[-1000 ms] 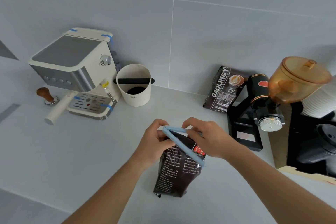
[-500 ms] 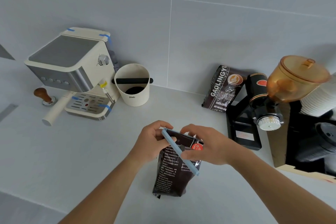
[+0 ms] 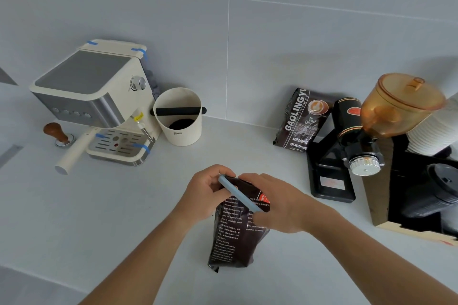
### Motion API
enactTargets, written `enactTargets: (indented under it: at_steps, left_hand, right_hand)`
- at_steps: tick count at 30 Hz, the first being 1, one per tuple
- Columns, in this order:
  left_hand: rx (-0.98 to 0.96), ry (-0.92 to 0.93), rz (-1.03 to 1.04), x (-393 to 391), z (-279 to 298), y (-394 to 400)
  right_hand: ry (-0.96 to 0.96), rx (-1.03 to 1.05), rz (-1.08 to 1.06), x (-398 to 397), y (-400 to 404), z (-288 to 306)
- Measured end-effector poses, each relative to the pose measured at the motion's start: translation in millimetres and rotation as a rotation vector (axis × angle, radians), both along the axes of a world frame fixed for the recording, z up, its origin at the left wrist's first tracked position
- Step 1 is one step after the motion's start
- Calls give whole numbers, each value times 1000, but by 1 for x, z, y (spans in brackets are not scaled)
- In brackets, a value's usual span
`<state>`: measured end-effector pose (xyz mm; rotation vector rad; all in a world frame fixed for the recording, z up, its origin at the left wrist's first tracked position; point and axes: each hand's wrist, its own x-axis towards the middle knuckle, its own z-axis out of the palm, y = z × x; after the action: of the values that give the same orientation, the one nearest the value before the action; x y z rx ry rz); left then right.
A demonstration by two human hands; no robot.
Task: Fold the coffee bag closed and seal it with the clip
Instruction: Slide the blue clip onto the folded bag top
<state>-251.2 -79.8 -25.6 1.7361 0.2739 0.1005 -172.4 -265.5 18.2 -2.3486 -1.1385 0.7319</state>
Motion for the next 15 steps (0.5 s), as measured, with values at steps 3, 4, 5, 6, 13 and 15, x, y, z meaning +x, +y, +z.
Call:
enactTargets:
  at_steps: [3,4,5,6,13,15]
  left_hand:
    - [5,2,-36,-1,2,1]
    - [6,5,-47,-2,3,2]
    - [8,10,-57,-3,3,2]
    - [11,15,-68,-3,3,3]
    - [-13,46,-80,-4,8,6]
    - [24,31,-46,-3,8,6]
  right_hand:
    - [27,7,1,3,-2,0]
    - [26,5,2,4,-3,0]
    - [23,2,4,5,-3,0]
    - [19,-1,9,6,-4,-1]
    - [-1,-2,18,12,-6,5]
    - [18,19,-19,12,-9,1]
